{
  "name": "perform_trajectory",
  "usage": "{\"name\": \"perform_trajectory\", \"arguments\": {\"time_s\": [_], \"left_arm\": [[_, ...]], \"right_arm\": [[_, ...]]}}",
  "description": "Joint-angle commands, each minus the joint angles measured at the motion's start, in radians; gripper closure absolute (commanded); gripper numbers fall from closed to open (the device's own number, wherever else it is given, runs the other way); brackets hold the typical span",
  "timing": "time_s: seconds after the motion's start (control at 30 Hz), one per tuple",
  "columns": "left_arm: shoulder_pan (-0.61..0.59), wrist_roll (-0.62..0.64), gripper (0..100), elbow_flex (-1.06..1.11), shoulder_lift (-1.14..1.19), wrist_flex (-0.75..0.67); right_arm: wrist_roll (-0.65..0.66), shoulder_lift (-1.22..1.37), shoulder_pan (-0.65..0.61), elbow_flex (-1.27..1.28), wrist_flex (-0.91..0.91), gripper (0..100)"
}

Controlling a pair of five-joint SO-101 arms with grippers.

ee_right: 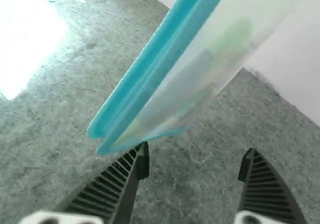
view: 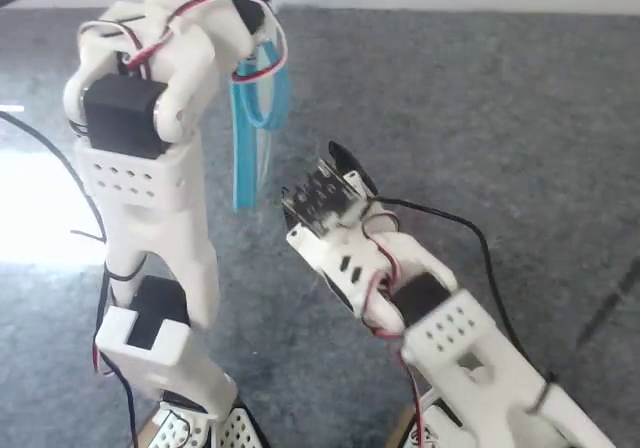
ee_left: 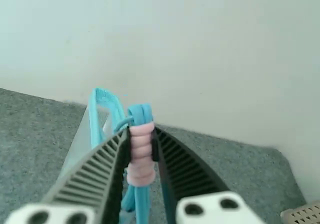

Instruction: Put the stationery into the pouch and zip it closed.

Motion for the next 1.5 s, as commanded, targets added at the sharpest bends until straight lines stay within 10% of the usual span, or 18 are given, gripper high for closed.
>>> {"name": "perform_trajectory", "arguments": {"time_s": [0.0, 0.47, 0.8, 1.17, 1.47], "left_arm": [[0.02, -0.015, 99, -0.004, -0.084, -0.015], [-0.04, -0.035, 99, -0.002, -0.041, -0.02], [0.005, -0.035, 99, -0.031, -0.041, 0.034], [0.043, -0.083, 99, -0.111, -0.037, 0.046], [-0.015, -0.107, 99, -0.104, -0.031, -0.044]], "right_arm": [[-0.009, 0.154, -0.001, -0.204, 0.041, 70.2], [-0.345, 0.185, -0.084, -0.245, 0.165, 70.0], [-0.247, 0.3, 0.217, -0.532, 0.151, 70.1], [-0.35, 0.934, 0.374, -1.404, 0.593, 70.0], [-0.316, 0.615, 0.407, -1.269, 0.935, 70.0]]}}
